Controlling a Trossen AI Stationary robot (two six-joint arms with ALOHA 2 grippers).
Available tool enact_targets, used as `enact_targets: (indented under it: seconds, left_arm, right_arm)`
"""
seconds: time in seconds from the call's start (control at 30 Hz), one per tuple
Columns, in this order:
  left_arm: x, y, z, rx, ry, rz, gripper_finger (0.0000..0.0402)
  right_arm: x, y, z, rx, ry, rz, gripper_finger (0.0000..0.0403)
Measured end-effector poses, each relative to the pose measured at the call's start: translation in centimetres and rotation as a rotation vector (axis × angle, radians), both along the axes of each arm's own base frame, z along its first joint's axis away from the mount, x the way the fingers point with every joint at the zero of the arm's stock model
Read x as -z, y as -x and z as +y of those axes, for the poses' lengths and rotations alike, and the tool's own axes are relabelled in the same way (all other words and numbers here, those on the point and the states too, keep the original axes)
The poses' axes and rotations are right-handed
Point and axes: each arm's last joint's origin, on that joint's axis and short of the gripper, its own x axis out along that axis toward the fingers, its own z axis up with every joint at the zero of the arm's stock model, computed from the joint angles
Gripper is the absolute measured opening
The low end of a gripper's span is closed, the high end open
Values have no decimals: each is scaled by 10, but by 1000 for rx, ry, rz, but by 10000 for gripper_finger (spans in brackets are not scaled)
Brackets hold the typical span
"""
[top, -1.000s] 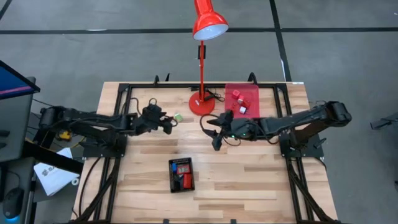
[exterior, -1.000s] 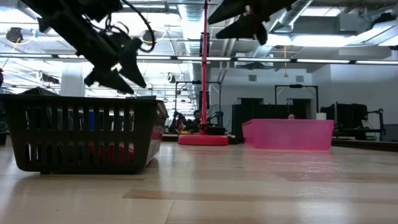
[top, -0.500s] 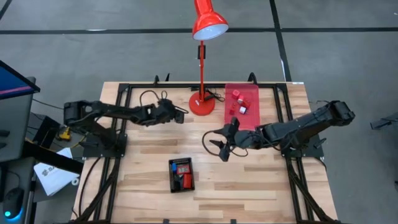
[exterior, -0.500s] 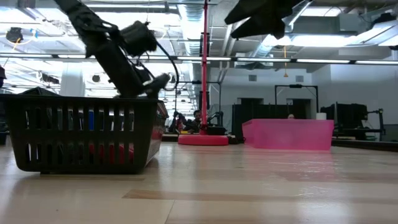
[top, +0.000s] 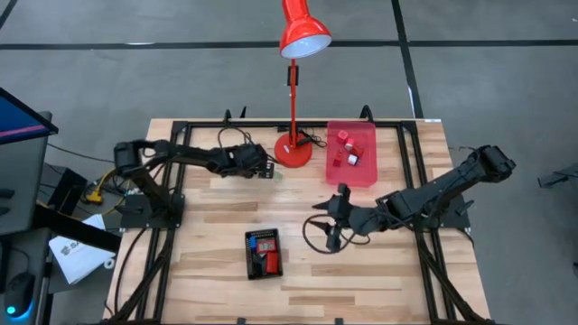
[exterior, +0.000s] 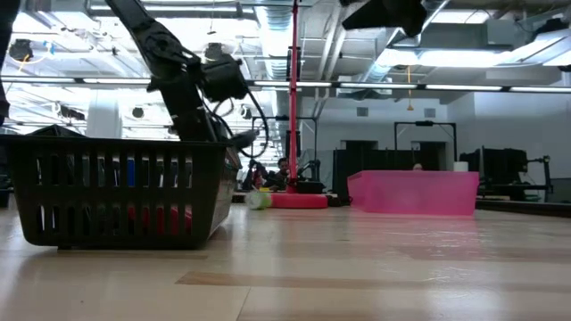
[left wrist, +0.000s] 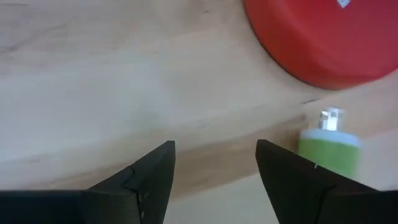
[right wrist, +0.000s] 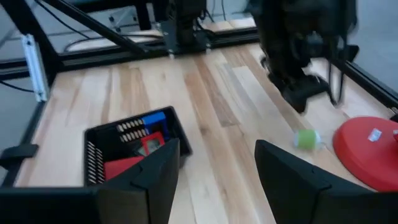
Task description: Pick & Place Office items
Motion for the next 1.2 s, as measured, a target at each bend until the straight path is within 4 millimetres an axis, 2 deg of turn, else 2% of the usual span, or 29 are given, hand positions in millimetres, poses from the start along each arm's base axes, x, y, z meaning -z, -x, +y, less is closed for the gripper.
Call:
enact_targets:
  seconds: [0.2, 0.3, 0.47, 0.63, 0.73, 0.9, 1.07, 1.2]
  left_arm:
    - [5, -7, -1, 107, 0, -3, 222]
    - [0, -9, -5, 197, -42, 11, 222]
    - [-22, -10, -15, 346, -139, -10, 222]
    - [-49, -10, -36, 407, -209, -87, 222]
    - [-67, -6, -54, 435, -283, -120, 222]
    - [-94, 6, -87, 462, -403, -186, 222]
    - [-114, 23, -111, 477, -506, -196, 222]
    - [-125, 34, -127, 480, -569, -202, 222]
  right_arm:
    - [0, 6, 12, -12, 26, -4, 202]
    - [1, 10, 16, -1, 62, 8, 202]
    - [8, 16, 17, 53, 115, 64, 202]
    - [11, 17, 13, 153, 37, 55, 202]
    - [17, 11, 7, 238, -20, 43, 202]
    - [44, -11, -18, 359, -194, 125, 202]
    - [72, -34, -62, 509, -349, 213, 202]
    - [79, -54, -95, 542, -433, 250, 202]
